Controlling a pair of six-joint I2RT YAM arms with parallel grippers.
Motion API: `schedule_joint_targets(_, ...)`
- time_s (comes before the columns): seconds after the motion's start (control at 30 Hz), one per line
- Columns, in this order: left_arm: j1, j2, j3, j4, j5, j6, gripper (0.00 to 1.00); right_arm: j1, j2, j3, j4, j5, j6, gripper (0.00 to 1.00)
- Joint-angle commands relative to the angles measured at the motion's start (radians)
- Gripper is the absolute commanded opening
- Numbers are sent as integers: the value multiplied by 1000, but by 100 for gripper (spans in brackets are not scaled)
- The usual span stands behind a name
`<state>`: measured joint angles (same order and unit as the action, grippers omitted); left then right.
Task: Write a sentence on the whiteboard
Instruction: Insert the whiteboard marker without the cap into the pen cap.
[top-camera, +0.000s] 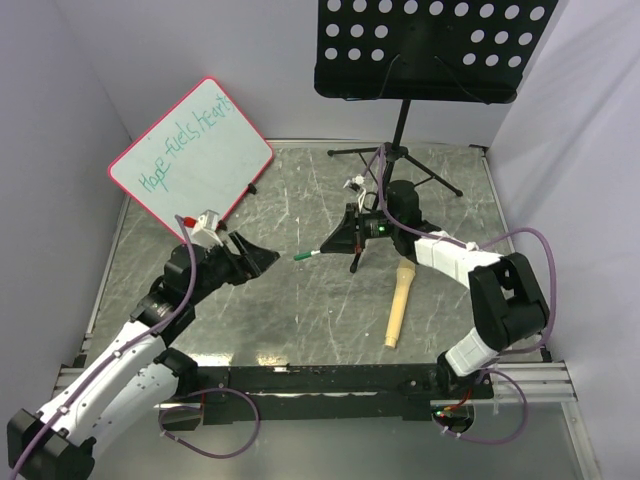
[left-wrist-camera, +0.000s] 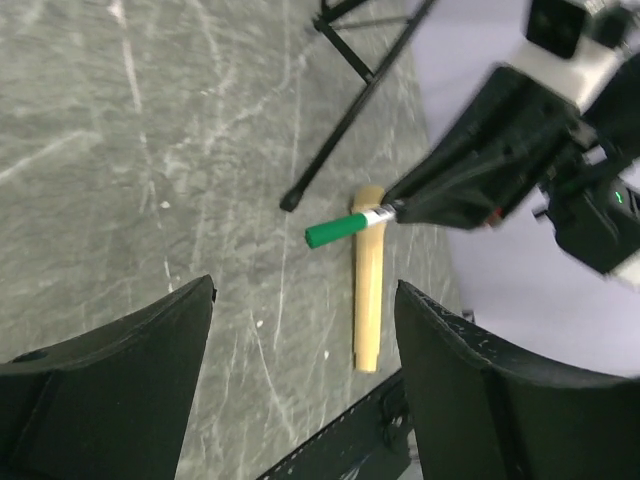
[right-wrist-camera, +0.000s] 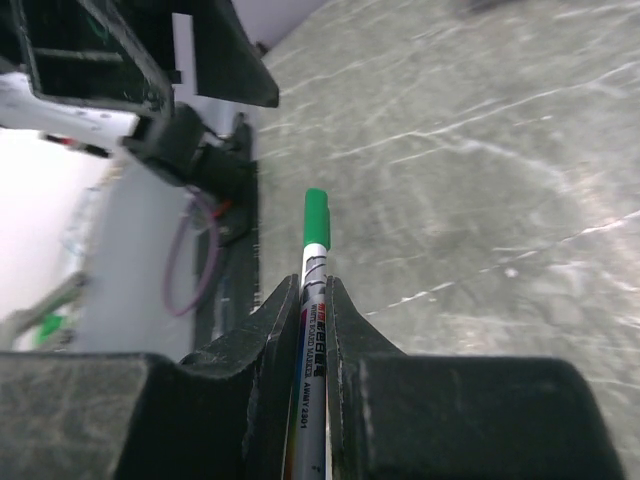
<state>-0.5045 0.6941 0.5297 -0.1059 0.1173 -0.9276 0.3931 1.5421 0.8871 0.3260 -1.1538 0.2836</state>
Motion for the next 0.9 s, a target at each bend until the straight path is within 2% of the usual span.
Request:
schedule_joint_targets(0.0,3,18,-2,97,163,140,77,-23,45,35,244,-176,200,0)
schedule_joint_targets(0.1,3,-1,-4,135,263,240,78,-37,38,15,332,-221,272,0)
schedule_joint_targets(0.23,3,-48,9,121,306,358,81,-40,-31,10,228,-198,186,0)
schedule_joint_targets(0.33,3,-39,21,136,352,392,82,-40,-77,10,171,-182,126,0)
schedule_joint_targets(0.43,3,-7,27,176,415,375,82,-42,-89,1,194,-204,150,0)
schedule_joint_targets(0.63,4,77,21,365,530,258,80,-42,-51,-43,490,-251,400,0)
schedule_joint_targets(0.7,3,105,12,463,567,222,79,-43,-28,-53,638,-261,521,0)
schedule_joint_targets(0.8,3,137,27,440,579,222,79,-43,1,-63,802,-268,656,0)
schedule_joint_targets(0.87,3,150,29,428,575,236,79,-43,13,-65,834,-268,709,0)
